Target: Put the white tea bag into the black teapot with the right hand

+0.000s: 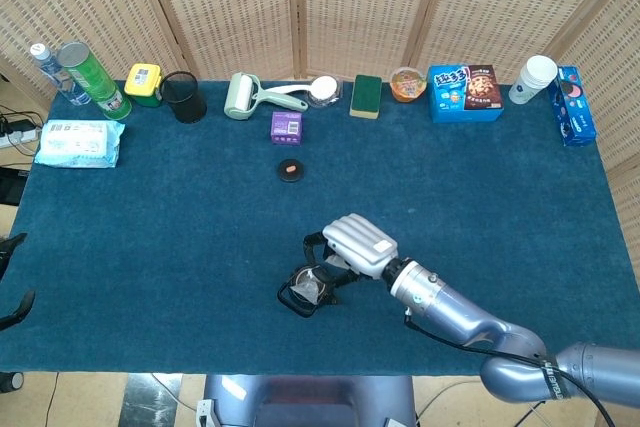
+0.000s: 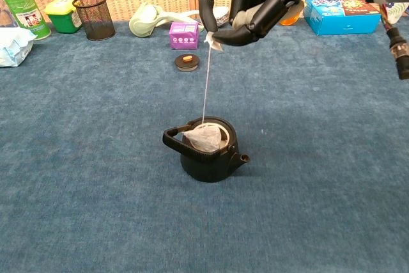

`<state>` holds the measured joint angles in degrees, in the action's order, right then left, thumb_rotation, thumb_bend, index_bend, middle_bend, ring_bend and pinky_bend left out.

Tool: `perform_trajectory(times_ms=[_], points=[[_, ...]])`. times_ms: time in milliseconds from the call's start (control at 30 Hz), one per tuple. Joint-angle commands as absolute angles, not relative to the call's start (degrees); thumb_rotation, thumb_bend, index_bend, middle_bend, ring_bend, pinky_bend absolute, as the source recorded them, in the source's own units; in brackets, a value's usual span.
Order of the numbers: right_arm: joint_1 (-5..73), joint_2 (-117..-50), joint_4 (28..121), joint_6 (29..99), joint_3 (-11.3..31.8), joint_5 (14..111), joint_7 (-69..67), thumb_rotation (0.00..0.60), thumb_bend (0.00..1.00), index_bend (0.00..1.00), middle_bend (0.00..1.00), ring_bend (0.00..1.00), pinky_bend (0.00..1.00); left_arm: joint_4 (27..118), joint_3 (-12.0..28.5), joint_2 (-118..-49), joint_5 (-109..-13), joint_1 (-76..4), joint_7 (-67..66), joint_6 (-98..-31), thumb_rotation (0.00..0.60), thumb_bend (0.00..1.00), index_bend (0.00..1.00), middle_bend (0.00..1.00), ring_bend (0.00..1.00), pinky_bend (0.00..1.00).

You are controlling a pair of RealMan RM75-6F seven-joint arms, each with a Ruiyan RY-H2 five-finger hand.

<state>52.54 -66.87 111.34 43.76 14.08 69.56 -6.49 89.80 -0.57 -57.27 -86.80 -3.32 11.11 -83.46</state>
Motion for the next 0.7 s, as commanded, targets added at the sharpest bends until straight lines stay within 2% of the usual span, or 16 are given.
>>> perform_trajectory(times_ms=[33,700], points=[[52.7,-67.3,110.9,43.7,14.0,69.4,-6.5,0.600,0.52,0.66,1.00,1.00,1.00,89.7,-0.5,-57.3,-86.7,-3.3,11.2,-83.4,0.600,0.45,0.03,0.14,0.00,0.12],[54.1,-69.5,106.8,41.5,13.4,65.8,-5.5,0.600,0.52,0.66,1.00,1.00,1.00,88.7,-0.5,-57.6,-86.5,-3.4,11.8,-82.7,0.600,0.45,0.03,0.14,0.00,0.12]])
